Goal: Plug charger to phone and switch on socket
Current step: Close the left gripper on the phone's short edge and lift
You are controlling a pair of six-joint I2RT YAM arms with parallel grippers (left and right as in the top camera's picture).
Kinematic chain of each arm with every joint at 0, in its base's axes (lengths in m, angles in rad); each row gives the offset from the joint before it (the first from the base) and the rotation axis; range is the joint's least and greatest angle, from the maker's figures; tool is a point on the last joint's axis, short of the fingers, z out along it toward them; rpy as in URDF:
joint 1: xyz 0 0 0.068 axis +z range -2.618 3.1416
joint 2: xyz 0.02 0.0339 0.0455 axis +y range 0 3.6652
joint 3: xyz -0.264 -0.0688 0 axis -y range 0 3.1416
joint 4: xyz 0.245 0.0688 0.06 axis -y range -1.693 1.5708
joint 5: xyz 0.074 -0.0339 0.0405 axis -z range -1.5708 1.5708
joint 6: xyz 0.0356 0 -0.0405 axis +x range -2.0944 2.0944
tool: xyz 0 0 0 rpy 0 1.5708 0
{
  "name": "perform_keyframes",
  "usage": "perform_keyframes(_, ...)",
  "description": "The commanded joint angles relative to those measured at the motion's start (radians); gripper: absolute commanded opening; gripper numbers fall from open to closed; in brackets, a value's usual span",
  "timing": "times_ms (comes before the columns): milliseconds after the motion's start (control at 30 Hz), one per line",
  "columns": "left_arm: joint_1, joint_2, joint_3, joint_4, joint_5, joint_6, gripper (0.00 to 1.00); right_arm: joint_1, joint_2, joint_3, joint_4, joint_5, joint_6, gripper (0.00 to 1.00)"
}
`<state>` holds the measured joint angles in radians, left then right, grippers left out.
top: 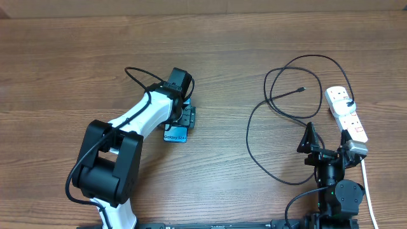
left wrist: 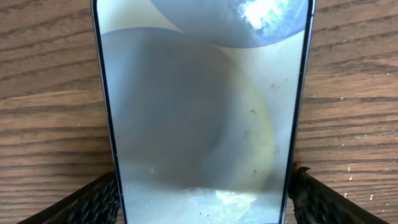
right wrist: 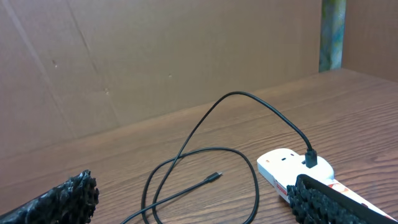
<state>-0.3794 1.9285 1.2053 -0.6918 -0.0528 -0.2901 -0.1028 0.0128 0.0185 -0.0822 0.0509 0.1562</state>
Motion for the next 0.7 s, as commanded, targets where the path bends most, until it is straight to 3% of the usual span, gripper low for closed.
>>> perform_keyframes(0, 0.002, 0.027, 0.003, -0.019, 0.002, -0.025, 0.79, 0.004, -0.007, -0.011, 0.004, -0.005, -0.008, 1.0)
perform_keyframes(667, 0.002, 0.027, 0.003, -0.018, 0.002, -0.074, 0.57, 0.004, -0.007, -0.011, 0.005, -0.005, -0.008, 1.0)
